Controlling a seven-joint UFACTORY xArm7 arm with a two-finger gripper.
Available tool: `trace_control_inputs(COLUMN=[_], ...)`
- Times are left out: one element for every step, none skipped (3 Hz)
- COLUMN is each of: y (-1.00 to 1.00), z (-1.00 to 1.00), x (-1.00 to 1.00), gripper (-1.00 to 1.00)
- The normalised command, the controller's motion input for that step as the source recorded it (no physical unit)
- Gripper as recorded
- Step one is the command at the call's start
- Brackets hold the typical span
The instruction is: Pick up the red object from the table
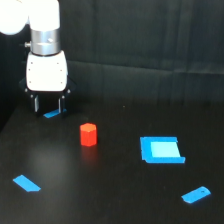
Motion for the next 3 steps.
trace_control_inputs(y=[-0.25,-0.19,-0.38], z=[-0.14,-0.19,-0.02], x=[0.39,0.39,0.79], gripper=[0.99,0.92,0.97])
